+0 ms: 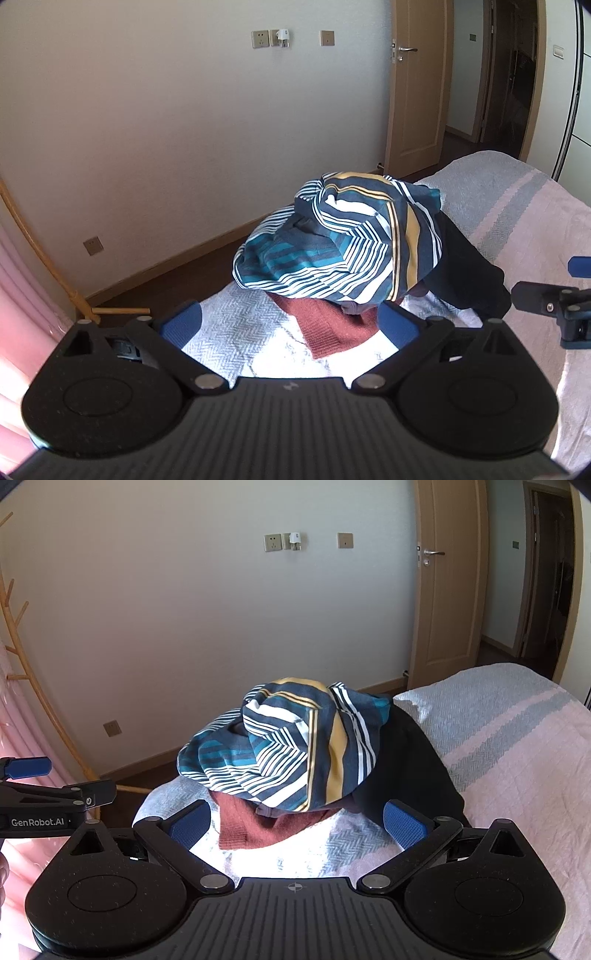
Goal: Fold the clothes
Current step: 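Move both grippers toward the striped sweater on the clothes pile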
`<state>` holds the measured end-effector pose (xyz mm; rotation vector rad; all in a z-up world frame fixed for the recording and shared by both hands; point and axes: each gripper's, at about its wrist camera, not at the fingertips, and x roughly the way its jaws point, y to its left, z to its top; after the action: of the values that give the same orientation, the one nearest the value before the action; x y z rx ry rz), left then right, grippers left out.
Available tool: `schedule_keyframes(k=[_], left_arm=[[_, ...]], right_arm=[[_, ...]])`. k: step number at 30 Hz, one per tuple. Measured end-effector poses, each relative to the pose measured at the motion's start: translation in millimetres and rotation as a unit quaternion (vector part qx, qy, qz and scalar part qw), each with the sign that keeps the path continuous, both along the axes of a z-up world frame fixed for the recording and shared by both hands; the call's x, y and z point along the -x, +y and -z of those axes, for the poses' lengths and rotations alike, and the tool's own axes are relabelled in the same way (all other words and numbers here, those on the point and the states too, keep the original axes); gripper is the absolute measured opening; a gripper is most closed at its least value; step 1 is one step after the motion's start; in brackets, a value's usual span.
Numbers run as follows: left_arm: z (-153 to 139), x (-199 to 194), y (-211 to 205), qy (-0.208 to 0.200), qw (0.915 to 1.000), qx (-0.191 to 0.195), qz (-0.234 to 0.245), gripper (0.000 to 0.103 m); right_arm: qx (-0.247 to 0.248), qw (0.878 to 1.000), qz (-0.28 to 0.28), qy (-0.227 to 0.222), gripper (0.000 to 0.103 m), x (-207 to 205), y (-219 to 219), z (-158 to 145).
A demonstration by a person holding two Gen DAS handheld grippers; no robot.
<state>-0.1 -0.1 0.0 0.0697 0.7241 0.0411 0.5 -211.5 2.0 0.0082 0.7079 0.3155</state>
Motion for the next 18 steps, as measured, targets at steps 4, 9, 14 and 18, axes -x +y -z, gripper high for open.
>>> schedule_keyframes(k=[4, 9, 14, 18], left_arm=[[-0.4, 4.0, -5.0, -0.005, 0.9999, -0.002, 0.009, 0.1], [8.2, 35.3, -30.9, -0.024, 0.9995, -0.017, 0.013, 0.1], [9.4, 32.8, -23.1, -0.004, 0.9999, 0.0, 0.016, 0.1], [10.7, 29.6, -21.4, 0.001, 0.9999, 0.005, 0.015, 0.1]], right_arm=[[-0.003, 1.0, -0.002, -0.004, 0.102, 5.7, -3.3, 0.9], [0.002, 1.0, -0.002, 0.005, 0.102, 4.9, -1.6, 2.2], [0.003, 1.0, -0.003, 0.007, 0.102, 10.7, 1.5, 1.3], [0.005, 1.0, -0.005, 0.009, 0.102, 12.5, 3.3, 2.4]])
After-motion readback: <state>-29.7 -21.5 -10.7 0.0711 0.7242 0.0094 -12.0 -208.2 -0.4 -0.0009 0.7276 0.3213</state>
